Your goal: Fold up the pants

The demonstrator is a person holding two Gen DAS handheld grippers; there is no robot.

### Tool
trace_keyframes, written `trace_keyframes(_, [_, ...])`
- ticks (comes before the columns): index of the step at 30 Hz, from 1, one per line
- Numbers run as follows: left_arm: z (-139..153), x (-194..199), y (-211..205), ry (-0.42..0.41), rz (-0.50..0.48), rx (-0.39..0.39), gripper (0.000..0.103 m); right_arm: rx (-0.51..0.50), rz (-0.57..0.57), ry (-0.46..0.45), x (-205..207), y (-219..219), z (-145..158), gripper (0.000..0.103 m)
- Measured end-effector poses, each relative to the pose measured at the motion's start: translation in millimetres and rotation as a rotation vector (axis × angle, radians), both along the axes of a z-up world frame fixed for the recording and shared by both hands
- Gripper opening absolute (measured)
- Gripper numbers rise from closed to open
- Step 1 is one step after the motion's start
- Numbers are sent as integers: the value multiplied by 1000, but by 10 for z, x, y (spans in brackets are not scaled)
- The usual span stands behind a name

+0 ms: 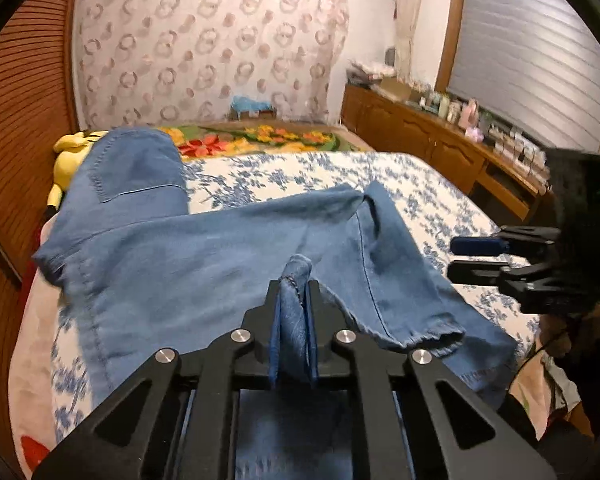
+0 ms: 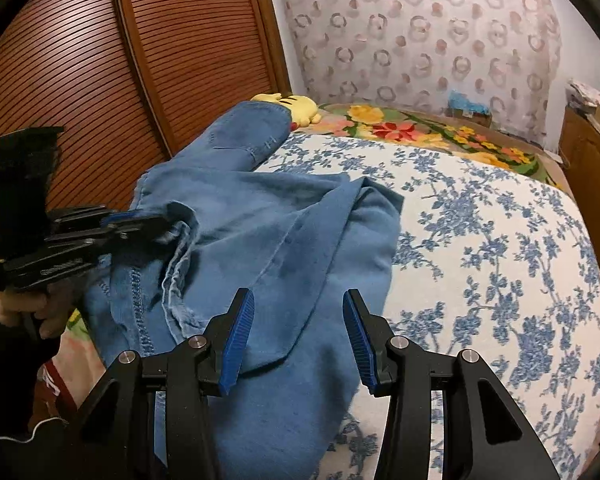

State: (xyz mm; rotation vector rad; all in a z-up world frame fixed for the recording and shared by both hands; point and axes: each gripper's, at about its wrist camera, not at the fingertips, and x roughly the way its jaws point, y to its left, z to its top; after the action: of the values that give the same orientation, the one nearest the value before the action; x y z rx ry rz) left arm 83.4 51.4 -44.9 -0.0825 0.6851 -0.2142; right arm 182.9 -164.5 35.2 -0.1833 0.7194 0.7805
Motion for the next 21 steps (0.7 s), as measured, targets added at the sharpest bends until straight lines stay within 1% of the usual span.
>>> trace_keyframes(2, [5,-160,58,-14,14,-11,11,-4,6,6,6,18,-40,48])
trace_keyframes(5, [-53,-315,144,-9,33,-26,11,-18,0,14,21,42,-106,48])
trace_keyframes(9, [-193,-456,182,23,54,-1,11,-27,-4,49,12,82,-189,48])
trace_keyframes(12, [-247,-445,169,40,60,14,11,-36,-4,79,18,114,-261,48])
trace_keyframes(16, [-260,-424,162,41,58,10,11,-41,-8,113,42,130,-352,48])
trace_keyframes(18, [-272,-425,153,29,44,10,11,-34,6,130,57,158,-379,48])
trace_keyframes(21, [-284,-455,194,26,54,1,11,-23,38,150,86,226,-419,48])
